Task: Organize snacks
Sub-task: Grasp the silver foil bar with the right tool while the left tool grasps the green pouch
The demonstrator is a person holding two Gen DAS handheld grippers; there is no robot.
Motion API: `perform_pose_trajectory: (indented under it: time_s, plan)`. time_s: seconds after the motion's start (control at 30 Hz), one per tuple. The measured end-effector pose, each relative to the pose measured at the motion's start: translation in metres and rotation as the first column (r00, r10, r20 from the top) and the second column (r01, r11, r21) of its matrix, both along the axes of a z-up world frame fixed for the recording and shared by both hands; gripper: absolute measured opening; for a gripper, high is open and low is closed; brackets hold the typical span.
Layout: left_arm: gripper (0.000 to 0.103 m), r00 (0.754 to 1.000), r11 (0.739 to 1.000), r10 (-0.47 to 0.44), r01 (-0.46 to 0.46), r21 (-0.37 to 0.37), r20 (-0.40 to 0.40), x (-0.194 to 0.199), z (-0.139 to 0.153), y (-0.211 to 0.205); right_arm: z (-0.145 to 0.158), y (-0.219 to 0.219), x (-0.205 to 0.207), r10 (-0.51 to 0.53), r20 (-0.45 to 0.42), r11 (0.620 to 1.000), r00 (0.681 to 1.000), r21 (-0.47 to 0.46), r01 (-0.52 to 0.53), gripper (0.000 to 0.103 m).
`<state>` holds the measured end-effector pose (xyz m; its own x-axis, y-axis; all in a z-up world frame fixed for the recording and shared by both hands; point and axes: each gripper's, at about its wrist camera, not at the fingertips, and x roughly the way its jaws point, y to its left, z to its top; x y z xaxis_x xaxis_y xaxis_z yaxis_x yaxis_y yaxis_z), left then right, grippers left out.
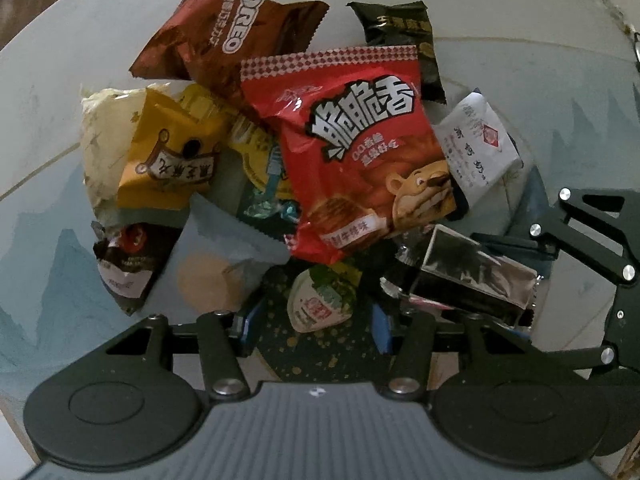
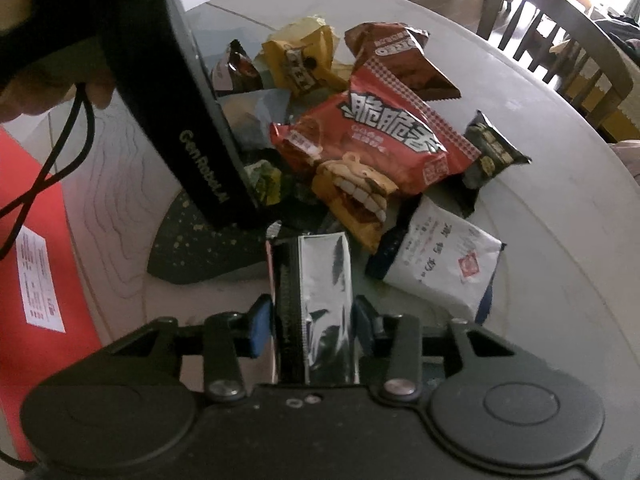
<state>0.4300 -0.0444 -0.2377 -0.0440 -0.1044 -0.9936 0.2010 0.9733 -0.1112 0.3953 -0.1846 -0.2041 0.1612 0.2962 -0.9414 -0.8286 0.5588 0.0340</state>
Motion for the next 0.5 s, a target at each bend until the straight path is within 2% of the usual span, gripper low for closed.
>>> perform_pose_trajectory:
  time_s: [0.1, 0.17, 0.4, 0.5]
  plan:
    - [0.049, 1.0, 1.0, -0.015, 0.014, 0.019, 0.014, 0.002, -0.003, -0.008, -0.001, -0.003, -0.002, -0.006, 0.002, 1.0, 1.0, -0.001, 0.006, 0.042]
    - [0.034, 0.999, 0.999, -0.033, 0.032, 0.036, 0.033, 0.001, 0.001, -0.015, 0.0, -0.007, -0.002, -0.011, 0.003, 1.0, 1.0, -0.002, 0.011, 0.042]
    - [0.031, 0.998, 0.999, 0.001, -0.003, 0.032, 0.068, -0.006, -0.005, -0.012, 0.002, -0.005, -0.004, -0.059, -0.001, 0.998, 0.998, 0.003, 0.059, 0.042]
    - [0.031, 0.996, 0.999, 0.023, -0.025, 0.021, 0.087, -0.012, 0.009, 0.003, 0.01, -0.008, -0.005, -0.084, -0.008, 0.996, 0.996, 0.008, 0.084, 0.042]
